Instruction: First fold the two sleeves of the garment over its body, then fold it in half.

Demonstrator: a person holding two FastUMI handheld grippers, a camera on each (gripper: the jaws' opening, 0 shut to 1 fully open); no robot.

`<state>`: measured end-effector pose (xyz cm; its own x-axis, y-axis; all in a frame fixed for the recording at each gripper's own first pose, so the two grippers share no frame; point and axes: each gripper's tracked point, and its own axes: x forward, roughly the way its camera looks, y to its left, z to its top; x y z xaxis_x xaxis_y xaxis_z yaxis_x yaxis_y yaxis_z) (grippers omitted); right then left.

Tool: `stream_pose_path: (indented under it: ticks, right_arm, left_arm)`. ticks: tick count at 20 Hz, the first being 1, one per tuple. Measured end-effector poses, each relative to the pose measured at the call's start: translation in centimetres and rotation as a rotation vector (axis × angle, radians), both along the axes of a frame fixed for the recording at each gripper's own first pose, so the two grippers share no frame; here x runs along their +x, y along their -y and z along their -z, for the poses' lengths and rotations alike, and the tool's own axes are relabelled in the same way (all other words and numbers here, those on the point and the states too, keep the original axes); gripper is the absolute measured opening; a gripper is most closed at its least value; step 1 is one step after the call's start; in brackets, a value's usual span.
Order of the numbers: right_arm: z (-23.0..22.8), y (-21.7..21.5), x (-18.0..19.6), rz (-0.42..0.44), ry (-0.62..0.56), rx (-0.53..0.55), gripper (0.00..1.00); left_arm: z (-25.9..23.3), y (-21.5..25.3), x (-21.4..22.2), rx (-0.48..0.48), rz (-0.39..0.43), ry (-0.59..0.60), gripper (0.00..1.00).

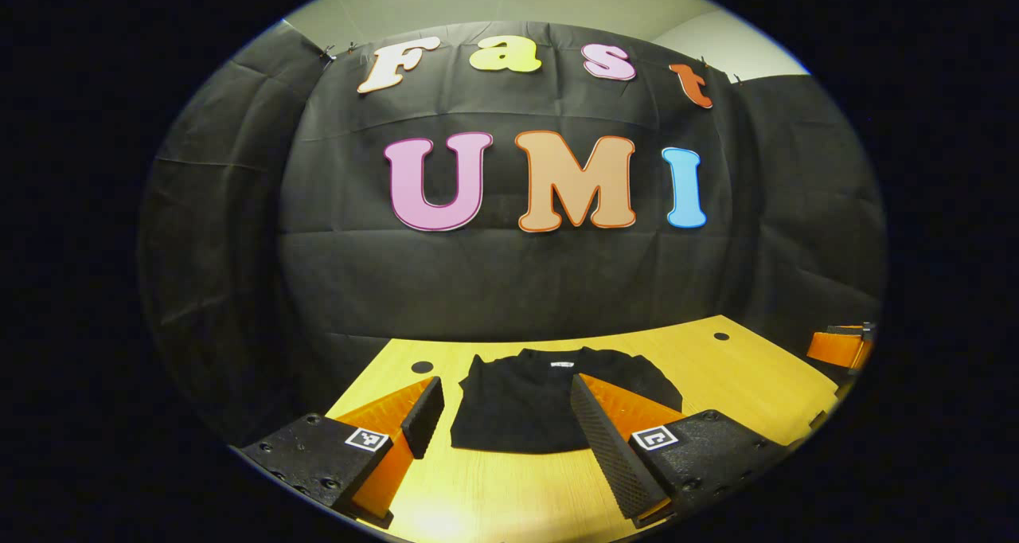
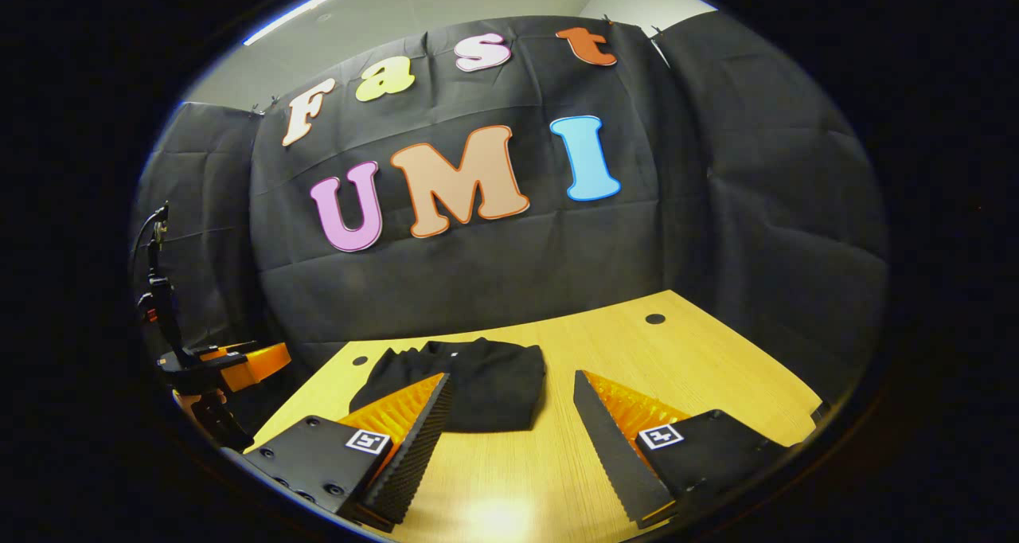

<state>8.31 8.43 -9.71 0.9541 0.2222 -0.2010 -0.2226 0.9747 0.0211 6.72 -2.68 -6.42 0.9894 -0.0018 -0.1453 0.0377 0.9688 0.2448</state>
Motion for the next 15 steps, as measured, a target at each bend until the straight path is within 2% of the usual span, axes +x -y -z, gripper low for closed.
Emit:
stream_pose_path:
  ticks: [5, 8, 10, 11, 12, 15]
  right_arm:
    - [0.8, -1.4, -0.8, 0.104, -0.002, 0.061, 0.97]
    - [1.1, -2.3, -1.1, 0.152, 0.011, 0.097, 0.97]
    - [1.2, -3.0, -1.4, 0.165, 0.018, 0.113, 0.97]
    - [1.3, -3.1, -1.7, 0.171, 0.019, 0.115, 0.93]
    - [1.6, -3.3, -2.1, 0.170, 0.011, 0.113, 0.97]
    - [1.2, -2.9, -2.8, 0.179, 0.023, 0.101, 0.97]
  left_arm:
    - [0.5, -1.6, 2.3, 0.044, 0.072, -0.045, 0.95]
    - [0.0, -1.0, 2.8, 0.047, 0.142, -0.046, 0.95]
    - [0.0, -0.2, 2.7, 0.040, 0.182, -0.048, 0.94]
    - [0.1, 0.3, 2.5, 0.039, 0.197, -0.054, 0.94]
    - [0.5, 0.7, 2.4, 0.036, 0.209, -0.066, 0.95]
    - [0.5, 2.2, 1.9, 0.012, 0.238, -0.072, 0.94]
